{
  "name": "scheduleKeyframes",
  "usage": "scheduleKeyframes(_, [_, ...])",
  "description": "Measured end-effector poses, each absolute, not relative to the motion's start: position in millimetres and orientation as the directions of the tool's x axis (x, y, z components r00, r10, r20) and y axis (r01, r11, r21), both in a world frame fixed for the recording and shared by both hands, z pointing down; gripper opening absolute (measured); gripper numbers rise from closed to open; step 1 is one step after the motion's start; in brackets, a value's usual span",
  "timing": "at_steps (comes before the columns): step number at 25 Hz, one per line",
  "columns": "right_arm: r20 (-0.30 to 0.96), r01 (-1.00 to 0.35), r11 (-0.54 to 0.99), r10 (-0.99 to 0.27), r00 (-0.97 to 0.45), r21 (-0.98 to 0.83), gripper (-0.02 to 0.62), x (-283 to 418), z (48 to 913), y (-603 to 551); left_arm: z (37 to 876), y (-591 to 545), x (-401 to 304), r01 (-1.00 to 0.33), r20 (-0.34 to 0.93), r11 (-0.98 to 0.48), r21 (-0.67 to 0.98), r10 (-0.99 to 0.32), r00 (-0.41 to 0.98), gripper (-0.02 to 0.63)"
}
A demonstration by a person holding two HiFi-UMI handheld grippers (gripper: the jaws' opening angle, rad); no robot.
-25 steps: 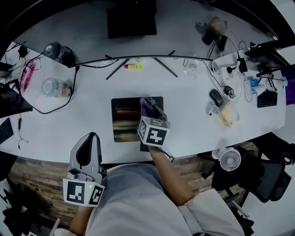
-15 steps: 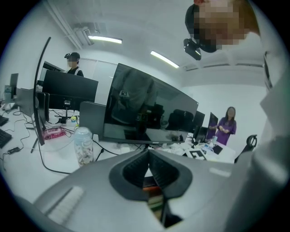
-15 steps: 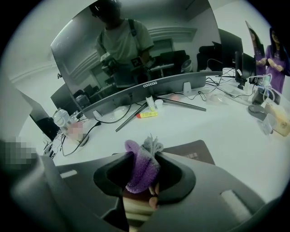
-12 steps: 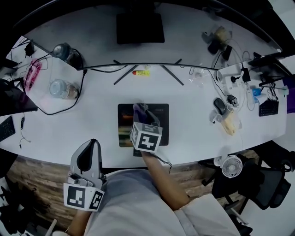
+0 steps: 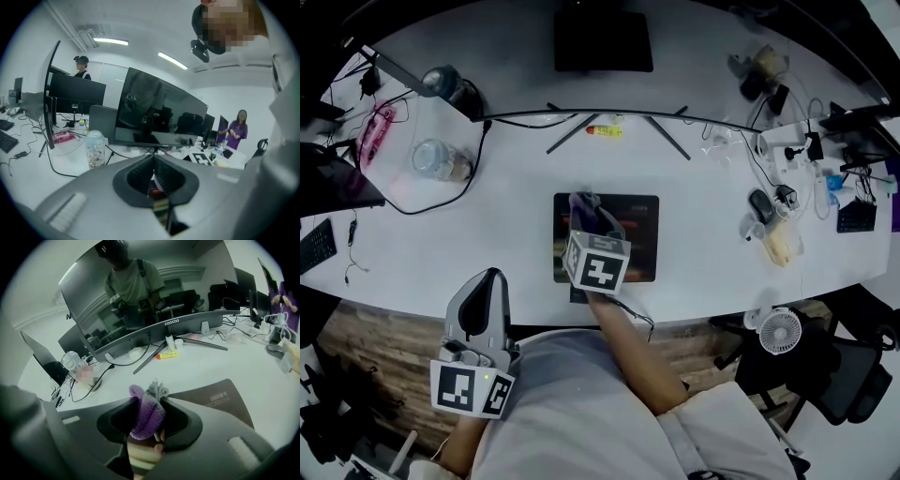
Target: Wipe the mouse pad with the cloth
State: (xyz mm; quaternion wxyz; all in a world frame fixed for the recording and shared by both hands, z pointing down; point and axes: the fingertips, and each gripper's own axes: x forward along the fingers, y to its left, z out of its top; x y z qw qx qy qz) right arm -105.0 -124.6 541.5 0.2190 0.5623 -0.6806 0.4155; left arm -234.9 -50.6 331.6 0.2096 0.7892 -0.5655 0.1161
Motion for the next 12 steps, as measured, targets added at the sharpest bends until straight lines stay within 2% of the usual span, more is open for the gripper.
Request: scheduleKeyframes(12, [0.756, -0.926, 0.046, -0.563, -0.335, -0.375, 0.146, -131.6, 541.1, -114.2, 328.6, -52.9, -233.0, -0.942, 0.408, -0.267, 0.203, -0.851, 0.329, 0.0])
